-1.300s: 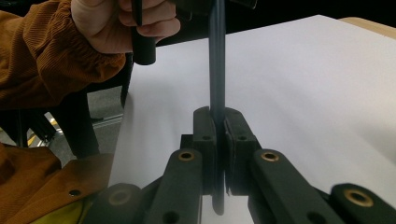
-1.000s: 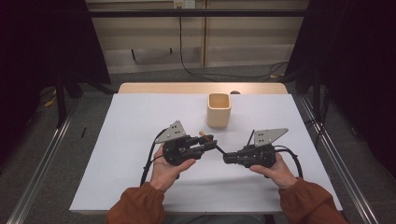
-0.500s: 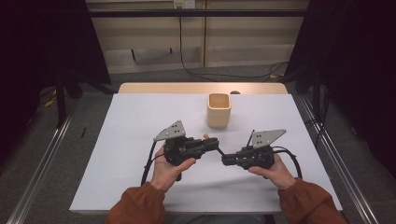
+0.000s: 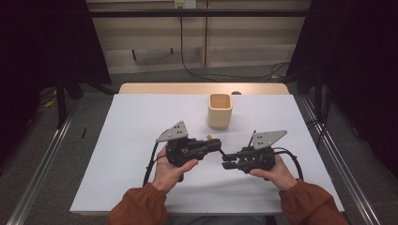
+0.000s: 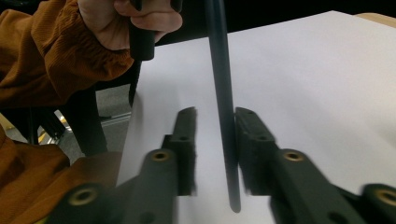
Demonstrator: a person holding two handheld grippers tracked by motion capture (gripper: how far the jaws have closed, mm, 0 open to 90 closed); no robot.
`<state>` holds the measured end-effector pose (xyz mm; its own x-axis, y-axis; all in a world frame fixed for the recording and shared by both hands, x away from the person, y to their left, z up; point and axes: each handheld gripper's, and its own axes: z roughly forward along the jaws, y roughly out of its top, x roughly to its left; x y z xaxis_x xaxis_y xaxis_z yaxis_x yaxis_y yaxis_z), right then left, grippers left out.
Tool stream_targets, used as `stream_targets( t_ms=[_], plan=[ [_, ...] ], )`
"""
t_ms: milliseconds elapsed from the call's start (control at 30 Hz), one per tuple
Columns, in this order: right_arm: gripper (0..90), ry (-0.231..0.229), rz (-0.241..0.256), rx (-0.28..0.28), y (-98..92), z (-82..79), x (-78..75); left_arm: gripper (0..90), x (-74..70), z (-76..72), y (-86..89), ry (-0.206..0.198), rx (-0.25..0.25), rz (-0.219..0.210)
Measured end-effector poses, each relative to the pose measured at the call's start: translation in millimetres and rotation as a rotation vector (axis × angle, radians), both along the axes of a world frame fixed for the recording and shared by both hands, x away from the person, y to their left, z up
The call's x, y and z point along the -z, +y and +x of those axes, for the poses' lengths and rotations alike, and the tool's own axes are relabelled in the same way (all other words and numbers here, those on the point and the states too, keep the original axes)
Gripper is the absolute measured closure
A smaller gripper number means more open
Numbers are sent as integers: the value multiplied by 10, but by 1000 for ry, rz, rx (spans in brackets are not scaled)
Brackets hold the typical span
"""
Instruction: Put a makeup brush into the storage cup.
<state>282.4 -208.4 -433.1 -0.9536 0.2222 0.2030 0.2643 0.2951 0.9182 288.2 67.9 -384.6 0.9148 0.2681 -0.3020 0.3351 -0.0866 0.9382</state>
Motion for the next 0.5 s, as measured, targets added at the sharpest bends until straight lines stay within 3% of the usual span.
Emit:
stream_targets(
  t_ms=[333, 500],
  plan=[
    [277, 28, 18, 24, 2, 7, 7, 842, -6, 16, 29, 4, -7, 7],
    [156, 38, 33, 36, 8, 12, 3, 842, -20, 23, 67, 2, -12, 10]
  ],
)
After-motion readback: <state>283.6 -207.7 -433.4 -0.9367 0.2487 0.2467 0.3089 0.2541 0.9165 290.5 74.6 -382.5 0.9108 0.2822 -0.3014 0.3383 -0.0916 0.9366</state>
